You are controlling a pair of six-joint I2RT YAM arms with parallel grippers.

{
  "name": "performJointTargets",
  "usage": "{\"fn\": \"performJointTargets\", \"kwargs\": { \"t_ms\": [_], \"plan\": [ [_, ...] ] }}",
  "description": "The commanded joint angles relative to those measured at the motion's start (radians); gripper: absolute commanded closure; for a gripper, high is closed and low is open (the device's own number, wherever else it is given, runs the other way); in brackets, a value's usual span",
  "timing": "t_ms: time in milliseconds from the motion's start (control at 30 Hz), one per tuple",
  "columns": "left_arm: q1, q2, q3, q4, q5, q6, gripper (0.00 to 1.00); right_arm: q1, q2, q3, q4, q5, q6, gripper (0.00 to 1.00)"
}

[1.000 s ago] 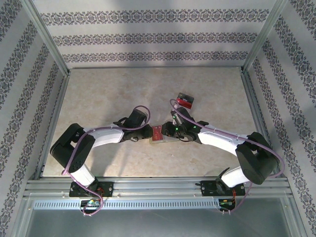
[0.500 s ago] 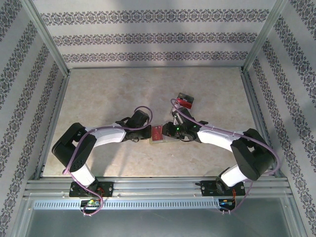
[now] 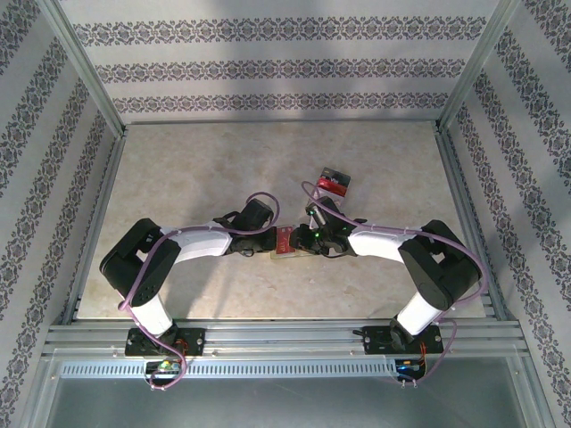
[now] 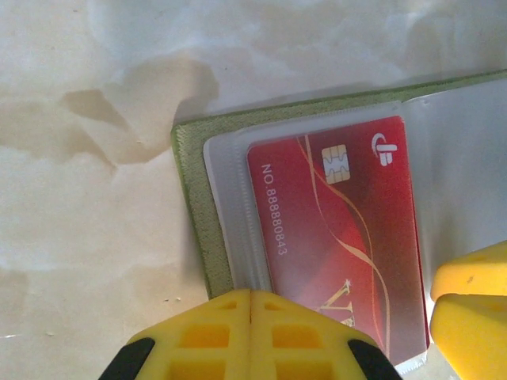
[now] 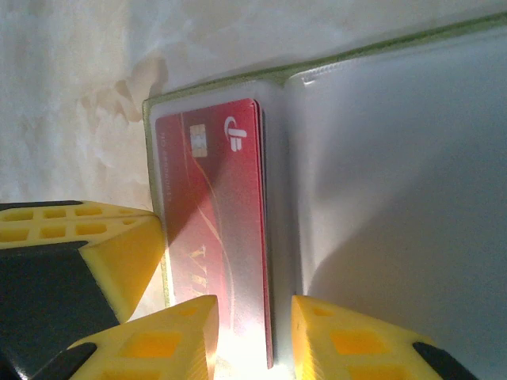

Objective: Take the credit cards out of the card holder

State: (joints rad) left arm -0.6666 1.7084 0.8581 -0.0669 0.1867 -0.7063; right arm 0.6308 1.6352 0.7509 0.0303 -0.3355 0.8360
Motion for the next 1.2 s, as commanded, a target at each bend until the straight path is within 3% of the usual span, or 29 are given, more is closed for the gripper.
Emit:
{"fn": "performJointTargets", "kwargs": {
  "t_ms": [0, 300, 1167],
  "plan": [
    [-0.014, 0.014, 0.025, 0.009, 0.017, 0.021, 1.0, 0.001, 0.014, 0.027, 0.023, -0.016, 0.002, 0.7],
    [-0.014, -0.032, 0.032, -0.016, -0.007, 0.027, 1.0, -0.01, -0.02, 0.002, 0.023, 0.005, 0.003, 0.71],
    [-0.014, 0.043, 0.044, 0.018, 0.036, 0.014, 1.0, -0.026, -0.022, -0.007, 0.049, -0.014, 0.005, 0.71]
  ]
}}
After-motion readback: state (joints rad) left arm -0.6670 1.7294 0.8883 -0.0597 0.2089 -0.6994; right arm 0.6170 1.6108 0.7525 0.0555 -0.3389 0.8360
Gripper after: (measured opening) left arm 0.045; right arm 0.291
